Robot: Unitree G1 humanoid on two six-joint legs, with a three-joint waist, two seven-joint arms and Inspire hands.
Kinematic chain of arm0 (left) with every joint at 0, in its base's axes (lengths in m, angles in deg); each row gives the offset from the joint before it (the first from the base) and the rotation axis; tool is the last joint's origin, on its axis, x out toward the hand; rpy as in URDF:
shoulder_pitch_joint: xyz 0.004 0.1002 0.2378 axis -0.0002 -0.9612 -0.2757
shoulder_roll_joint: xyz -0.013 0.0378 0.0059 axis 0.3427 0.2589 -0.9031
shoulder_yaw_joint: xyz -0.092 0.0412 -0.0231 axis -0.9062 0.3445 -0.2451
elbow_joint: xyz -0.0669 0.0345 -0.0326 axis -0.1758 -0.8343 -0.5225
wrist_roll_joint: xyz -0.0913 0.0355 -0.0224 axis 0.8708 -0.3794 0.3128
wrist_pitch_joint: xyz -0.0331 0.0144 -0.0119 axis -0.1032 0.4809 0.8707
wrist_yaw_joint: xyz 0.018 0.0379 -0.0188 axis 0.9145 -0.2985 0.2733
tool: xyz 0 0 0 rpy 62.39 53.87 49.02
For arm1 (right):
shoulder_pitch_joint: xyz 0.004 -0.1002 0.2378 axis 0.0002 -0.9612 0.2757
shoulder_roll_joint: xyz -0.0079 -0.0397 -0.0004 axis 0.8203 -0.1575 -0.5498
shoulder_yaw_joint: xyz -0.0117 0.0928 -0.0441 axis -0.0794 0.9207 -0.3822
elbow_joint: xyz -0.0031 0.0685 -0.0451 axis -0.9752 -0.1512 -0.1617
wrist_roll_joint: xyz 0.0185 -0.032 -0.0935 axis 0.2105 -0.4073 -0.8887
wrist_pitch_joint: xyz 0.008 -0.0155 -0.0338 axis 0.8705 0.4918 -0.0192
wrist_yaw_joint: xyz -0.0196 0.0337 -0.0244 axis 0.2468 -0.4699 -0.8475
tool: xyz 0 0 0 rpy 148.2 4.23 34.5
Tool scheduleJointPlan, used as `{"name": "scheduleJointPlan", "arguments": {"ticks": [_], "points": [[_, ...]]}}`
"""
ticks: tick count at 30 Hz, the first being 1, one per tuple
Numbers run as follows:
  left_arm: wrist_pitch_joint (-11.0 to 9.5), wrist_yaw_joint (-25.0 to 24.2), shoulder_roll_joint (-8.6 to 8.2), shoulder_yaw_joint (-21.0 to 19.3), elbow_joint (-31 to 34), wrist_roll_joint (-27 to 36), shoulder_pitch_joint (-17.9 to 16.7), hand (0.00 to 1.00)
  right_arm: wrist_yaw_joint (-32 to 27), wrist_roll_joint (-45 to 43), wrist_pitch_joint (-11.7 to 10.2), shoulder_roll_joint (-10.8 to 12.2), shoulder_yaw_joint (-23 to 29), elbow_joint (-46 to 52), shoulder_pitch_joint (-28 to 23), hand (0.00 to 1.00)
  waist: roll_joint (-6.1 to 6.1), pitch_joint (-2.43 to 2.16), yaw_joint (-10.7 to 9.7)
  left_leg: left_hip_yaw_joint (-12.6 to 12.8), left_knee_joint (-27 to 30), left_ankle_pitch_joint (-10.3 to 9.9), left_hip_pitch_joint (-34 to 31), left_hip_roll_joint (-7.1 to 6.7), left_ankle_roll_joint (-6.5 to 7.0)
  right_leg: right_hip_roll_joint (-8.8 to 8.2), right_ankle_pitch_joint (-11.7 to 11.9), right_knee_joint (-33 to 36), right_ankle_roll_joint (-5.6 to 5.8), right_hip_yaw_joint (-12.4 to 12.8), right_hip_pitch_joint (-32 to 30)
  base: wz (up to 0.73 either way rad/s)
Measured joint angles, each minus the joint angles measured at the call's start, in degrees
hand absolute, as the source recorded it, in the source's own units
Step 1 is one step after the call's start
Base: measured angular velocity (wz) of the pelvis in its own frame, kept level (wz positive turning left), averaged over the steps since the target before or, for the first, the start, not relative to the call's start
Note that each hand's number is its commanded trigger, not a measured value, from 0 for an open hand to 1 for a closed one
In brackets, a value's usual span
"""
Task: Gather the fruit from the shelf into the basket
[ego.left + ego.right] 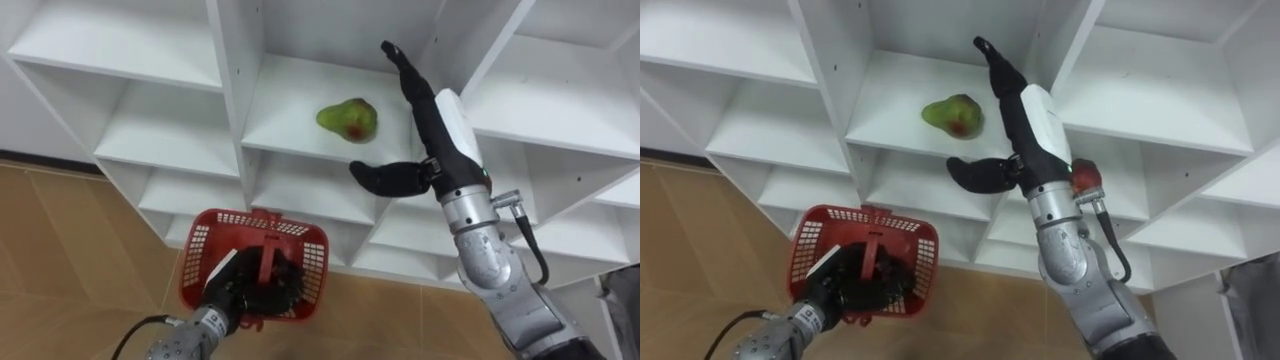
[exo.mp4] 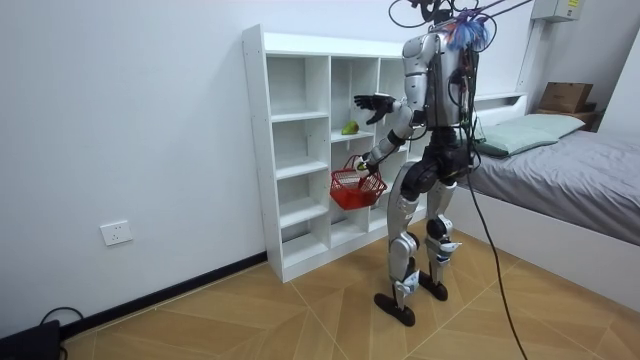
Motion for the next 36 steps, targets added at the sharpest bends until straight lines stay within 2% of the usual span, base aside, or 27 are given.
{"name": "scheduleJointPlan", "arguments": {"ticks": [4, 8, 12, 31, 36], "points": [[0.0, 0.0, -0.55, 1.0, -1.3, 0.2, 1.0, 1.0, 0.3, 0.0, -0.2, 1.1, -0.4, 2.5, 0.3, 0.0, 0.35, -0.01, 0.2, -0.2, 0.2, 0.1, -0.7, 0.02, -0.03, -0.03, -0.1, 0.7, -0.18, -0.1, -0.9, 0.02], [0.0, 0.0, -0.97, 1.9, -1.8, 0.3, 1.3, 1.0, -0.1, -0.3, -0.8, 2.8, -0.4, 2.5, 4.1, 0.0, 0.54, 0.0, 0.8, -0.1, 0.1, 0.1, -0.7, 0.06, -0.06, -0.01, -0.1, 0.7, -0.22, 0.0, -1.0, 0.0], [0.0, 0.1, -1.33, 2.1, -1.8, 0.3, 1.6, 1.0, -0.5, -0.3, -1.2, 2.8, -0.7, 2.5, 5.0, 0.0, 0.54, 0.0, 1.8, -0.3, 0.1, 0.1, -0.7, 0.04, -0.06, -0.04, -0.1, 0.7, -0.21, -0.2, -0.9, 0.01], [-0.1, 1.1, -1.27, 2.1, -2.7, 0.5, 1.7, 1.0, -0.5, -0.3, -1.3, 3.1, -2.3, 3.0, 5.0, 0.0, 0.6, 0.05, 1.7, -0.4, 0.0, 0.1, -0.6, 0.0, -0.06, -0.02, -0.1, 0.6, -0.2, -0.2, -0.8, 0.0], [-0.1, 1.1, -1.17, 2.1, -2.7, 0.4, 1.8, 1.0, -0.5, -0.5, -1.3, 2.4, -2.3, 3.0, 5.0, 0.0, 0.6, 0.05, 1.7, -0.4, 0.0, 0.1, -0.6, -0.02, -0.06, -0.07, -0.1, 0.6, -0.2, -0.3, -0.8, 0.0]]}}
